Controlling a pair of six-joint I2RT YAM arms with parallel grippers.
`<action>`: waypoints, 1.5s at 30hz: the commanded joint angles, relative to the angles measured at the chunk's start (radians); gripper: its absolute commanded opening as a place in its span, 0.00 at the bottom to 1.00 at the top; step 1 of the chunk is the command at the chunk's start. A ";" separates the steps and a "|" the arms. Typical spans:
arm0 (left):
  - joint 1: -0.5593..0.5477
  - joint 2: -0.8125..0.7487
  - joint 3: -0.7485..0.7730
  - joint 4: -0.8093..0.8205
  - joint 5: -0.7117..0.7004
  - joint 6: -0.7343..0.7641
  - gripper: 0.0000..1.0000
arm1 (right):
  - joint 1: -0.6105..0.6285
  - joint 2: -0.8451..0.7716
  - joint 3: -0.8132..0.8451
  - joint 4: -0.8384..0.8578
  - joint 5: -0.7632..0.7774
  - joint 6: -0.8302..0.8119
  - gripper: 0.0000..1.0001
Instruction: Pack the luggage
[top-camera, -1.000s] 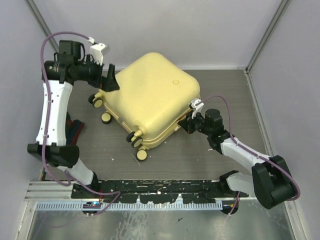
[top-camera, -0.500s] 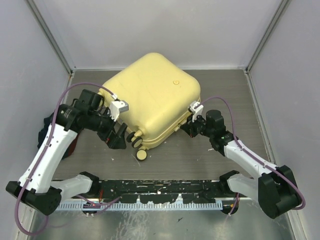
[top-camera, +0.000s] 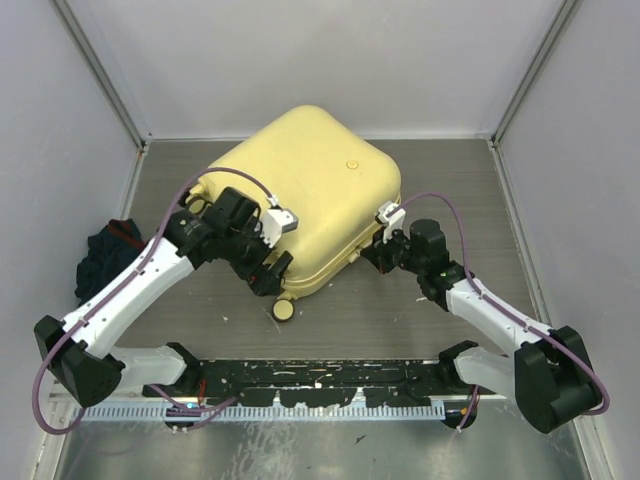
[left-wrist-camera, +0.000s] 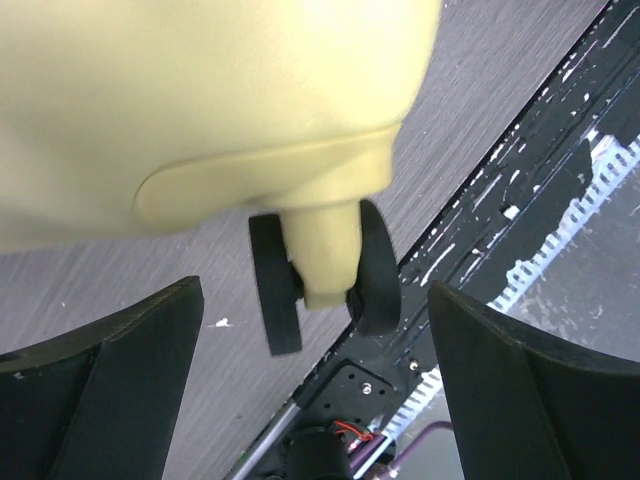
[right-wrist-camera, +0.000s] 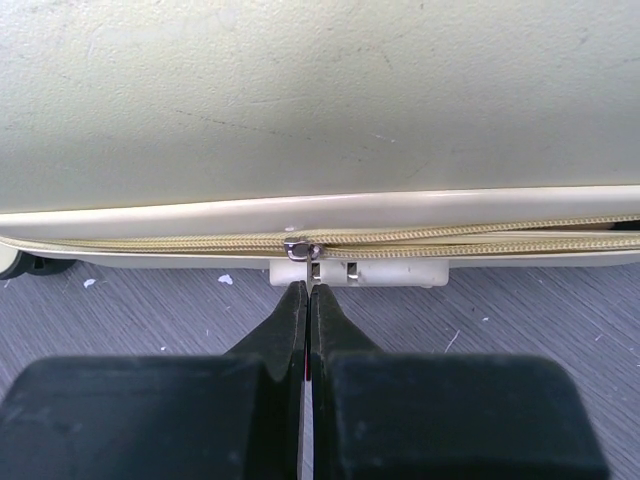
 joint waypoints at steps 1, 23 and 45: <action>-0.077 0.014 -0.005 0.094 -0.094 -0.005 0.90 | 0.005 0.016 0.048 0.049 0.053 -0.008 0.00; -0.028 -0.082 -0.141 0.029 -0.302 0.297 0.00 | -0.283 0.018 0.076 -0.052 0.007 -0.131 0.00; 0.406 -0.172 -0.229 -0.198 -0.004 0.998 0.00 | -0.455 -0.240 0.022 -0.271 -0.120 -0.310 0.00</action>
